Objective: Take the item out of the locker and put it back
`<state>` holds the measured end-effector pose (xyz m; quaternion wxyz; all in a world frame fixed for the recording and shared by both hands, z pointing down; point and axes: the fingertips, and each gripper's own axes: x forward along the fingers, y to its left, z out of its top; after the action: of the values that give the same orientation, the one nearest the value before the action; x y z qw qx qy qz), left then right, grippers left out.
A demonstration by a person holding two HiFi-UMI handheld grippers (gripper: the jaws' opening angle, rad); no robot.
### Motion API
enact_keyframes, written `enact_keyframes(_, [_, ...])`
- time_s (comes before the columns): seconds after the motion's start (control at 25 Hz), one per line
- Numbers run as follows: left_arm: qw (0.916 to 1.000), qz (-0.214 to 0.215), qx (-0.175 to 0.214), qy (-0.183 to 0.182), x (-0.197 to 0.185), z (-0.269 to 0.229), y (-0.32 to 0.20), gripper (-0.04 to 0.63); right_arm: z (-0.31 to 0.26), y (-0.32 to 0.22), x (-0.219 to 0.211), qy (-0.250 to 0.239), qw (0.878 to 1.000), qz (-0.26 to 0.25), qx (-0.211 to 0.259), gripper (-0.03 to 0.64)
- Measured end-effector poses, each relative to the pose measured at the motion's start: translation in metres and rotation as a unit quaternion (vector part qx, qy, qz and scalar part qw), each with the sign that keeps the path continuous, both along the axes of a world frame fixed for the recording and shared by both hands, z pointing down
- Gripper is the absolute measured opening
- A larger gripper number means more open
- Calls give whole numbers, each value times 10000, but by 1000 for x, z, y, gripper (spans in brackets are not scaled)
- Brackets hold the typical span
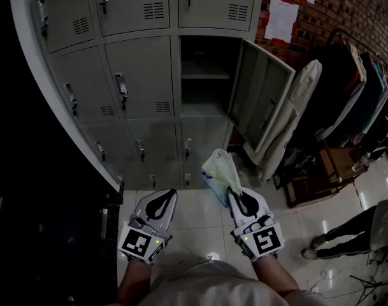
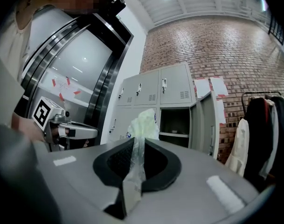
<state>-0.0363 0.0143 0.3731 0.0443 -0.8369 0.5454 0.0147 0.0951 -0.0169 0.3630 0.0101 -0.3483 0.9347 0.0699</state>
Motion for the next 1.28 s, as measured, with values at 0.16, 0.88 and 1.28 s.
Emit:
enact_keyframes(0.16, [10000,61,22,5,1,-3,1,0,1,0,2,2,10000,44,-64,17])
enact_keyframes(0.88, [9997,-50,-237,68,-13,29,-52,0,19,-69,-1,9,9998,103,-147,17])
enact_keyframes(1.28, [9996,283,0,23,-91,17,-195,0,-4,-218,-72,-57,9982,561,185,17])
